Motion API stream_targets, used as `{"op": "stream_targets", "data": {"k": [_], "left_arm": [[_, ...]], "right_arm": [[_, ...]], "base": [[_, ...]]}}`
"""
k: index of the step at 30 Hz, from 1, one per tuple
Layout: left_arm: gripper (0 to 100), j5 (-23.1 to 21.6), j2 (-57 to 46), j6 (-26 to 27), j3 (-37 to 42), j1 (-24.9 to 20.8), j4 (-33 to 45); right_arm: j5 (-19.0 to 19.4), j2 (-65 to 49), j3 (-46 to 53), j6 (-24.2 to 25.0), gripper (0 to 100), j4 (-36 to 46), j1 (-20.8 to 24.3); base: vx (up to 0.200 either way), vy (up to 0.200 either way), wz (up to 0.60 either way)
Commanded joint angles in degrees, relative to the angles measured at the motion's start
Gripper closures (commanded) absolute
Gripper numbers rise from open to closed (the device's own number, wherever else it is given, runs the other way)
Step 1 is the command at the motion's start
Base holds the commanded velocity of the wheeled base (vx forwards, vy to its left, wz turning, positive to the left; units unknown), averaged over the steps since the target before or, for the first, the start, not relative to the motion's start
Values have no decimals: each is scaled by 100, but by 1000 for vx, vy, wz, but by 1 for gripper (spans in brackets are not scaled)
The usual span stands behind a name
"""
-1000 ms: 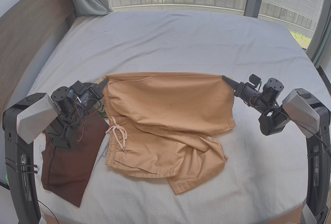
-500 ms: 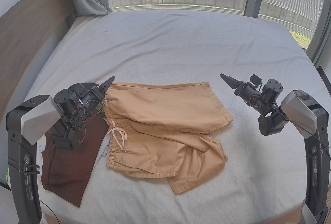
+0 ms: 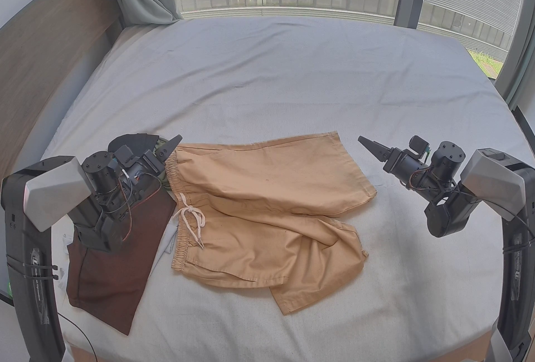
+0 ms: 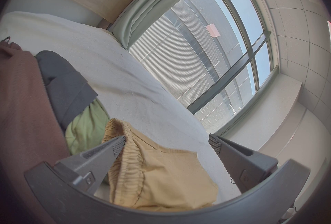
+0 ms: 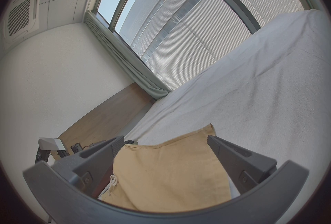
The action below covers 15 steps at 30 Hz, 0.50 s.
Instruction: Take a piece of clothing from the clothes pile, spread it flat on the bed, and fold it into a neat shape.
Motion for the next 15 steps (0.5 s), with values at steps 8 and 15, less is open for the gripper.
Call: {"op": "stream_targets", "data": {"k": [8,15], "left_arm": [[0,-455,-1832,1107,2331,142,-14],[0,-1501,-2843,1398,3359,397,-5]], "right_arm": [[27,-1397,1701,-307,0,-58,169],[53,-2144,2976,-649,0,-58,354]], "base": [[0,0,0],[0,0,0]]}}
